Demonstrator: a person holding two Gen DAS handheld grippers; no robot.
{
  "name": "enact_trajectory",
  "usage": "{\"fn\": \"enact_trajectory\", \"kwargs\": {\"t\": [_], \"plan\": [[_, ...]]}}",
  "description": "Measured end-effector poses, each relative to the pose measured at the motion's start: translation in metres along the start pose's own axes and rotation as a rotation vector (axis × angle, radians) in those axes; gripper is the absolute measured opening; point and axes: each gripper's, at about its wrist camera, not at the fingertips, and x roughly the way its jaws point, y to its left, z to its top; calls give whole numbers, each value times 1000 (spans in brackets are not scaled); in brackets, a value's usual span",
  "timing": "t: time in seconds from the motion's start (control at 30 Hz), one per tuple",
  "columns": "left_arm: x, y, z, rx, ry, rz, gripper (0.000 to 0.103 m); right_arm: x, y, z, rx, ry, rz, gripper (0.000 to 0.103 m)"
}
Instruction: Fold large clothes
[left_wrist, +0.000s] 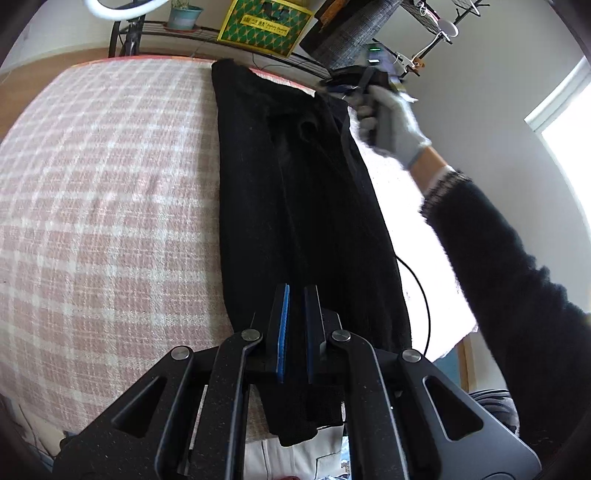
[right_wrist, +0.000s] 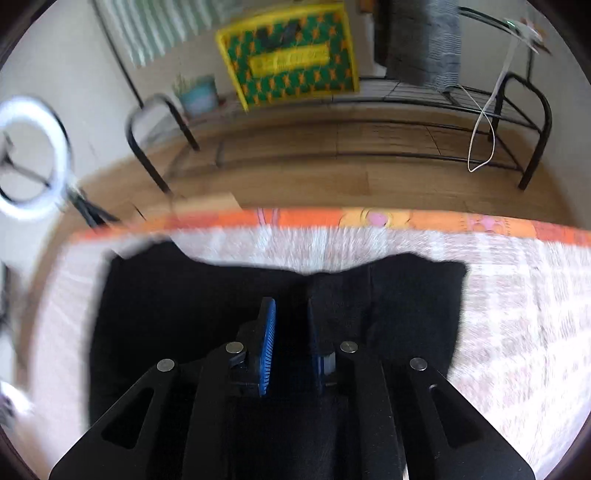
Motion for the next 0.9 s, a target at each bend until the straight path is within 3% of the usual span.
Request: {"fn": "enact_trajectory", "kwargs": {"t": [0.2, 0.3, 0.5, 0.57, 0.63, 0.9], "plan": [[-9, -8, -6, 54, -46, 24, 4, -116, -32, -13, 106, -178, 135, 16], [-8, -10, -11, 60, -40, 20, 4, -167, -39, -35, 114, -233, 132, 16], [2, -10, -23, 82, -17, 41, 4, -206, -28, -92, 96, -187, 137, 17], [5, -3, -27, 47, -5, 35, 15, -211, -17, -120, 76, -141, 142, 23], [6, 3, -32, 36, -1, 49, 18, -213, -7, -145, 53, -104, 137, 29], [6, 21, -57, 57, 18, 97, 18, -241, 41, -249, -76, 7, 149, 29]]}}
